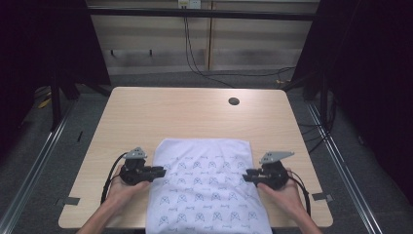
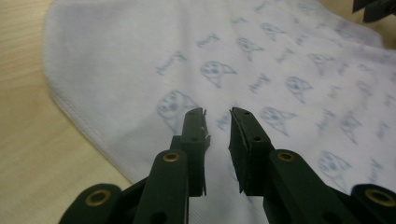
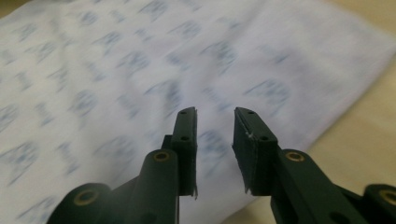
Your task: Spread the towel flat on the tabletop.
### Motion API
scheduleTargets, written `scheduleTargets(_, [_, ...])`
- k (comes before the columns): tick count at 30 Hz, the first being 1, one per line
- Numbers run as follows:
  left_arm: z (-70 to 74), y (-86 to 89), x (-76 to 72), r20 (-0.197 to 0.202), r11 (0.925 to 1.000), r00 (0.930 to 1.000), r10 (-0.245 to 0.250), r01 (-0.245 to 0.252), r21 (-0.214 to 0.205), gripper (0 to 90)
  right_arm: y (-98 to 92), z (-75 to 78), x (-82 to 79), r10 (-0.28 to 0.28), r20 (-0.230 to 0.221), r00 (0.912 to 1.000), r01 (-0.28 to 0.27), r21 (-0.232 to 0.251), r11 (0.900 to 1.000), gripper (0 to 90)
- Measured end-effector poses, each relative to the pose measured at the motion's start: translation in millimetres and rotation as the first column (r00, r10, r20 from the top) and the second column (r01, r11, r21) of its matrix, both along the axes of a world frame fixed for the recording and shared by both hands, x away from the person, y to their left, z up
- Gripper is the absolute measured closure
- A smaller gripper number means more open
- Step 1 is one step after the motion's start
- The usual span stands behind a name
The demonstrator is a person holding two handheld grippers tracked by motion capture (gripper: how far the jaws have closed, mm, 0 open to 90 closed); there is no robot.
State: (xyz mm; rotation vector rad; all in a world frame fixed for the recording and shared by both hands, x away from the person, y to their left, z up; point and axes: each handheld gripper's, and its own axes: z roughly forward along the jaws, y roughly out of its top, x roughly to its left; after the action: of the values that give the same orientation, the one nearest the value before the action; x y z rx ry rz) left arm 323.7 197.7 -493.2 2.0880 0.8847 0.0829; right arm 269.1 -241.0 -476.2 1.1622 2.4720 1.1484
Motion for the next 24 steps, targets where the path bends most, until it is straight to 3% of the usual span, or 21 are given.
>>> scheduleTargets(2, [-3.4, -0.9, 8.5, -0.004, 1.0000, 1.0000, 0.004, -0.004, 0.005, 76.3, -5.0, 0.1, 24.4, -0.040, 0.015, 0.9991, 0.040, -0.007, 0.9992, 66.7])
scheduleTargets(3, [-5.5, -2.4, 11.1, 0.011, 0.9993, 0.9998, 0.016, -0.016, 0.033, 76.2, -5.6, -0.7, 32.5, -0.046, 0.022, 0.9987, 0.046, -0.010, 0.9989, 65.3])
scheduleTargets(5, [-10.7, -4.7, 10.6, 0.002, 0.9994, 1.0000, 0.008, -0.008, 0.034, 77.5, -7.8, -4.2, 52.9, -0.083, 0.034, 0.9960, 0.083, 0.005, 0.9966, 63.1])
scheduleTargets(10, [-10.9, -8.8, 1.0, 0.051, 0.9980, 0.9985, -0.019, 0.016, 0.062, 77.6, -8.3, -8.9, 70.5, -0.115, 0.037, 0.9927, 0.115, -0.007, 0.9933, 59.7])
scheduleTargets(15, [-12.4, -4.4, 6.3, 0.026, 0.9993, 0.9995, -0.019, 0.018, 0.031, 80.5, -15.0, -12.8, 88.9, -0.146, 0.044, 0.9883, 0.148, -0.038, 0.9883, 56.2])
scheduleTargets(16, [-12.4, -4.8, 7.8, 0.027, 0.9994, 0.9995, -0.016, 0.016, 0.031, 80.6, -15.5, -15.6, 98.3, -0.149, 0.043, 0.9878, 0.150, -0.015, 0.9886, 56.0])
scheduleTargets(18, [-12.6, -4.8, 8.3, 0.027, 0.9995, 0.9995, -0.016, 0.015, 0.029, 80.6, -14.5, -16.7, 102.4, -0.156, 0.043, 0.9869, 0.157, -0.023, 0.9874, 55.6])
scheduleTargets(24, [-11.2, -4.8, 9.5, 0.018, 0.9993, 0.9997, -0.017, 0.017, 0.034, 77.1, -6.0, -27.9, 123.9, -0.168, 0.027, 0.9854, 0.170, -0.082, 0.9820, 53.5])
